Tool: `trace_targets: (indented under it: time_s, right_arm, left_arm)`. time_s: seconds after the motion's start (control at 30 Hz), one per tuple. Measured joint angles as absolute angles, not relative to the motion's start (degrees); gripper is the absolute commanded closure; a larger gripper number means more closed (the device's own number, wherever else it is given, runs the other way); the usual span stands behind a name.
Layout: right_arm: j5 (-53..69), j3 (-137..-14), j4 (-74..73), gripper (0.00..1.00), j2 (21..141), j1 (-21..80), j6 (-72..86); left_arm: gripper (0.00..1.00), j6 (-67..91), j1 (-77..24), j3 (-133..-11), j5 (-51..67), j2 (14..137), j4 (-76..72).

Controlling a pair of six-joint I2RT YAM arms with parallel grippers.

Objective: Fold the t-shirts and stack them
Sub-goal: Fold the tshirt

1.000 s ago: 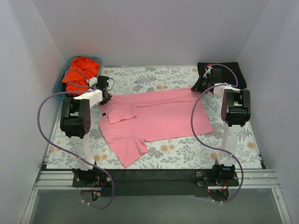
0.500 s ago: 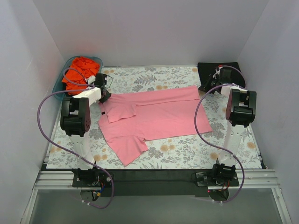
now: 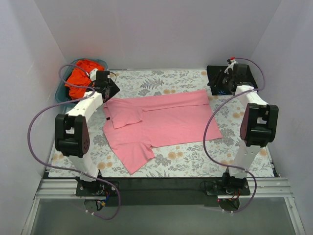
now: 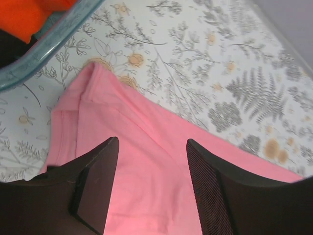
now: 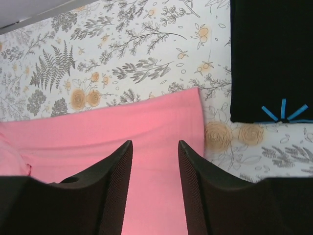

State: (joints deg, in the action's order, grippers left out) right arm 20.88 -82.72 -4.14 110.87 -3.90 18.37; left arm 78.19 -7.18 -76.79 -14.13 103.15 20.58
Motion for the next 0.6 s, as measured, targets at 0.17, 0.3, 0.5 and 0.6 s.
trace_targets:
  time_s: [0.17, 0.3, 0.5, 0.6]
  right_arm:
    - [14.5, -73.89, -8.1, 0.4, 98.02, -0.93, 16.12]
    - [7.33, -64.99, -12.91, 0.36, 90.28, 3.57, 15.55]
    - [-0.6, -50.22, -18.85, 0.34, 80.84, 10.63, 16.32]
    - [-2.9, -44.16, -21.15, 0.34, 76.4, 10.61, 16.6]
  left_arm:
    - [0.39, 79.66, -9.96, -71.07, -14.76, 88.79, 23.14]
    - [0.38, 82.5, -11.84, -61.52, -15.05, 76.97, 28.4]
    - [0.38, 86.72, -12.97, -46.89, -14.44, 64.93, 37.63]
    - [0.39, 88.71, -13.26, -41.6, -14.04, 61.65, 40.82]
